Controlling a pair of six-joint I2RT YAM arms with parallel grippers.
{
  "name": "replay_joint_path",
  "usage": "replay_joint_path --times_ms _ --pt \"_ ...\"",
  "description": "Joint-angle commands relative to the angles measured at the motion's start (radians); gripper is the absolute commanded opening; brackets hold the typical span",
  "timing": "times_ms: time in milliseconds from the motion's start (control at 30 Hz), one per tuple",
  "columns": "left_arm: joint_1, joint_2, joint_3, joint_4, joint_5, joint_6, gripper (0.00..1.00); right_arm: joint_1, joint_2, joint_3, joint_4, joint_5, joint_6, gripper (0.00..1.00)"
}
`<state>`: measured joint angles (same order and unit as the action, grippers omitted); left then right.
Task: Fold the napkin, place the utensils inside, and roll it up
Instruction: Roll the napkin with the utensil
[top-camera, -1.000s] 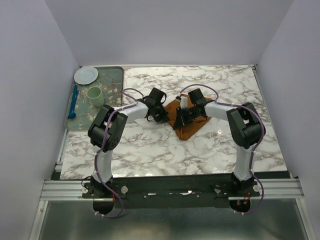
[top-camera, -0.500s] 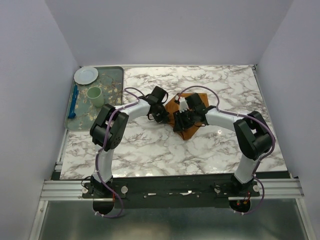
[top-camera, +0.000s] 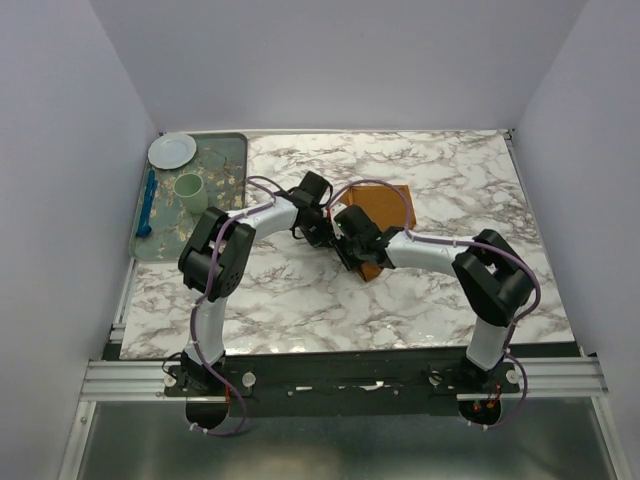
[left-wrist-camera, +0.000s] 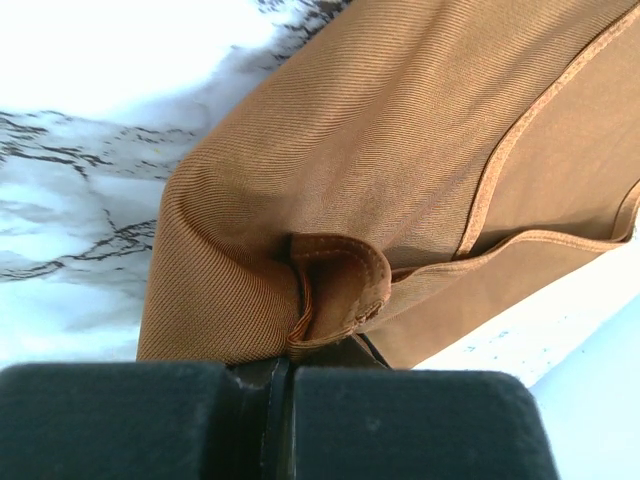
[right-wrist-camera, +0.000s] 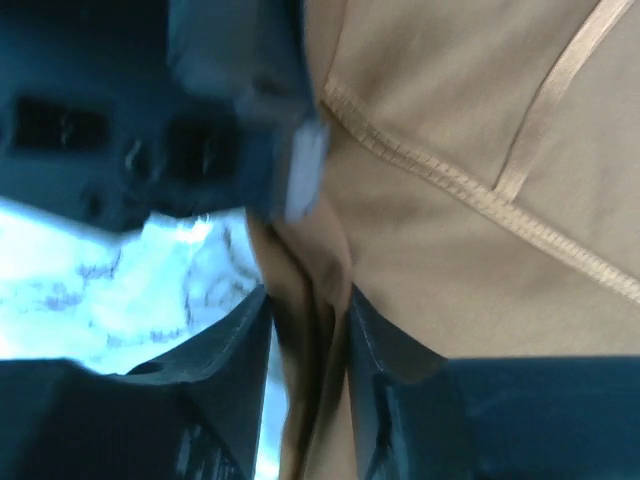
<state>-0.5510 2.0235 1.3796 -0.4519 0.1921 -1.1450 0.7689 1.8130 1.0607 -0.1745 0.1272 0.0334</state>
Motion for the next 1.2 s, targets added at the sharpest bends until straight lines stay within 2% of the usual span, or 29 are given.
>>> replay_joint_path --times_ms 0,33,67,167,267,300,367,400,533,600,767,867,900,933,1033,1167 --pt "0.016 -0.029 -0.020 -0.025 0.049 0.025 0.00 -0.002 0.075 0.018 -0.056 0.112 -0.003 0.30" --pt "0.023 -0.031 -0.025 -0.021 0.055 0.027 0.00 -0.002 0.074 0.016 -0.054 0.108 -0.006 0.20" --pt "0.028 -0.031 -0.028 -0.018 0.061 0.031 0.00 -0.002 0.074 0.018 -0.054 0.095 -0.010 0.15" --pt "0.039 -0.029 -0.034 -0.005 0.092 0.043 0.00 -0.002 0.083 0.031 -0.057 0.045 -0.015 0.06" --pt "0.046 -0.034 -0.016 -0.013 0.076 0.086 0.00 -0.008 0.089 0.041 -0.062 -0.081 -0.006 0.02" --pt "0.048 -0.039 -0.008 -0.022 0.060 0.120 0.00 -0.022 0.092 0.042 -0.063 -0.184 0.002 0.01" --pt "0.052 -0.066 -0.013 -0.021 0.029 0.145 0.09 -0.045 0.101 0.047 -0.059 -0.291 0.023 0.01" --pt "0.060 -0.080 -0.039 -0.005 0.026 0.160 0.24 -0.072 0.108 0.048 -0.057 -0.402 0.031 0.00" --pt "0.063 -0.153 -0.053 0.052 0.010 0.232 0.49 -0.155 0.137 0.042 -0.019 -0.644 0.075 0.01" --pt "0.063 -0.184 -0.062 0.055 -0.006 0.258 0.52 -0.210 0.167 0.042 -0.007 -0.777 0.097 0.01" --pt "0.065 -0.334 -0.186 0.148 -0.042 0.304 0.55 -0.282 0.203 0.050 -0.010 -0.896 0.125 0.01" --pt "0.059 -0.394 -0.284 0.235 -0.034 0.301 0.48 -0.318 0.250 0.062 -0.008 -0.974 0.151 0.01" --pt "0.057 -0.394 -0.295 0.246 -0.025 0.300 0.41 -0.338 0.268 0.062 -0.007 -1.004 0.161 0.00" --pt "0.054 -0.387 -0.321 0.275 -0.004 0.297 0.30 -0.345 0.281 0.065 -0.005 -1.015 0.168 0.01" --pt "0.042 -0.362 -0.382 0.385 0.052 0.260 0.16 -0.364 0.302 0.071 -0.003 -1.035 0.186 0.00" --pt "0.004 -0.321 -0.401 0.436 0.052 0.235 0.05 -0.379 0.321 0.071 0.010 -1.041 0.212 0.00"
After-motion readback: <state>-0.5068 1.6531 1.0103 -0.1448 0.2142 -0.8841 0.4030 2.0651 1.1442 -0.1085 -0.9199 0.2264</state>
